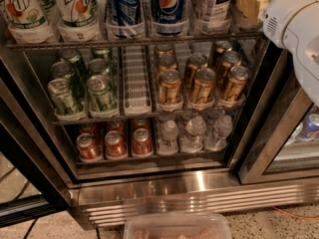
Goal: Pick blue plastic bottle from top shelf of fridge
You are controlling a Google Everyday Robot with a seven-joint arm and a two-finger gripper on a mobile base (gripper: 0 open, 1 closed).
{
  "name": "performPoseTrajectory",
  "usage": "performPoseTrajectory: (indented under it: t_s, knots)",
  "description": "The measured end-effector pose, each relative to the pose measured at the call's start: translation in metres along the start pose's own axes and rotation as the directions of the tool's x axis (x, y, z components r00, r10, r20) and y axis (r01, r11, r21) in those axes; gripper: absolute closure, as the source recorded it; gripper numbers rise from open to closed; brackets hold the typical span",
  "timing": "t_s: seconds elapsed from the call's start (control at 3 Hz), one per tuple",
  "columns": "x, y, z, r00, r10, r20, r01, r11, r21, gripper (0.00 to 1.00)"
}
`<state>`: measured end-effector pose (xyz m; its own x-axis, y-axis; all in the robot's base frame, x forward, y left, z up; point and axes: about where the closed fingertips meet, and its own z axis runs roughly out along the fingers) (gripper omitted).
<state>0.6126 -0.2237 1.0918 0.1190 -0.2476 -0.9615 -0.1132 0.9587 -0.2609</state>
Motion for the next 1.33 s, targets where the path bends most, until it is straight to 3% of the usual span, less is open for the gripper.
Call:
performPoseTrajectory:
  t_s: [1.0, 1.33]
  knots:
    - [-0.059, -0.002, -0.019, 0.996, -0.002, 0.089, 0.003, 1.0, -0.005, 1.0]
    - [-0.067, -0.008, -0.042, 0.996, 0.003, 0.085, -0.003, 1.0, -0.001, 1.0]
